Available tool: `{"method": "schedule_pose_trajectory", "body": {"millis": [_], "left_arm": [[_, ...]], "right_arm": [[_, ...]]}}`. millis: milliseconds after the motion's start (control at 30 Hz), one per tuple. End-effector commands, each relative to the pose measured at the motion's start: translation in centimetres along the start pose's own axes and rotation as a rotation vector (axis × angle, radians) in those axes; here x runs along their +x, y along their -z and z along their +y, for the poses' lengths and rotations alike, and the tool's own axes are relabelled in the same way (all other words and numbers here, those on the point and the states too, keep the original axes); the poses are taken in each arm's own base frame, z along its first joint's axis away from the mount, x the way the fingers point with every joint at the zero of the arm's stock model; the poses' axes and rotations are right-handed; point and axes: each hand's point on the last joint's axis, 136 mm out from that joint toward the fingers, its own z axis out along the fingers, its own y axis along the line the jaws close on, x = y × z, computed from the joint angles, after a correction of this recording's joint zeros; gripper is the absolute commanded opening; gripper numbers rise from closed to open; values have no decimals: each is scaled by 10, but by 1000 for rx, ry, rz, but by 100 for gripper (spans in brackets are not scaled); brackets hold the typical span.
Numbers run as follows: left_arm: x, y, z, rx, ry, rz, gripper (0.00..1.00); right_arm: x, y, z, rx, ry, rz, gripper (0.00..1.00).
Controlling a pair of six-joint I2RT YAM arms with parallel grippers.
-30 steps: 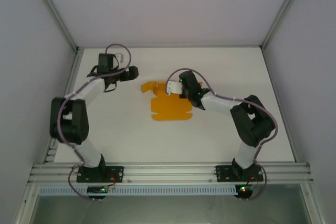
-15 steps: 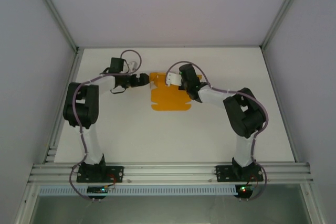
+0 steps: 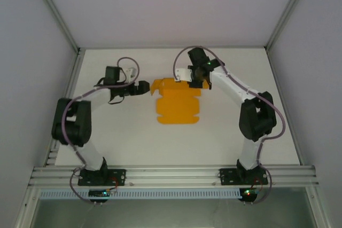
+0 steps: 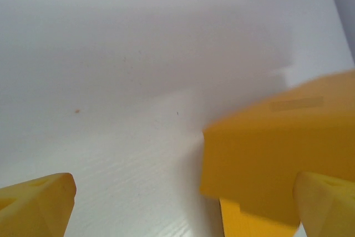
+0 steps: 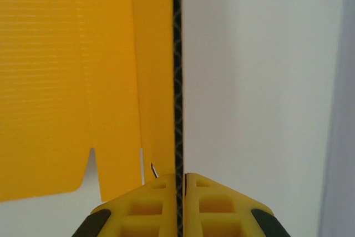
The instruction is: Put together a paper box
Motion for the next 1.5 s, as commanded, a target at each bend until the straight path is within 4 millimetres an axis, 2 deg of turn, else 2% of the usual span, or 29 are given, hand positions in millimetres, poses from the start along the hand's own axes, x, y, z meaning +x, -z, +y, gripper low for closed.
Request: {"method": "schedule_pose_trajectory", "body": {"millis": [0, 133, 300, 500, 567, 633, 700, 833, 967, 1100, 1167, 1300, 1400, 1467], "left_arm": [[-7, 16, 7, -64, 15, -50, 99], [-4, 12, 17, -92, 28, -41, 100], [-2, -10, 20, -38, 55, 13, 100], [13, -31, 18, -19, 52, 74, 100], [18, -38, 14, -11, 39, 97, 100], [23, -44, 9, -3, 28, 125, 100], [27, -49, 6, 1, 12, 138, 100], [34, -52, 9, -3, 28, 146, 100], [30, -46, 13, -23, 57, 104, 100], [6, -25, 0, 17, 43, 0, 100], [-4, -16, 0, -9, 41, -31, 100], [-8, -1, 19, -124, 59, -72, 100], [-9, 11, 45, -248, 97, -104, 99], [-7, 10, 61, -322, 117, -91, 100]], "right_arm": [[6, 11, 86, -345, 28, 35, 0], [0, -6, 87, -316, 12, -5, 0], [-2, -35, 56, -116, 5, -18, 0], [12, -60, 21, 183, 14, 56, 4], [2, -60, 15, 248, 20, 20, 4], [11, -61, 14, 301, 15, 63, 7], [7, -60, 12, 377, 18, 55, 7], [-7, -51, 10, 481, 28, 11, 5], [-7, -42, 14, 502, 12, -11, 1], [0, -45, 25, 476, 18, 15, 1], [0, -45, 25, 496, 20, 21, 1], [-4, -36, 22, 588, 46, 22, 1], [-9, -30, 30, 599, 85, 20, 2], [-11, -29, 34, 618, 87, 18, 2]]}}
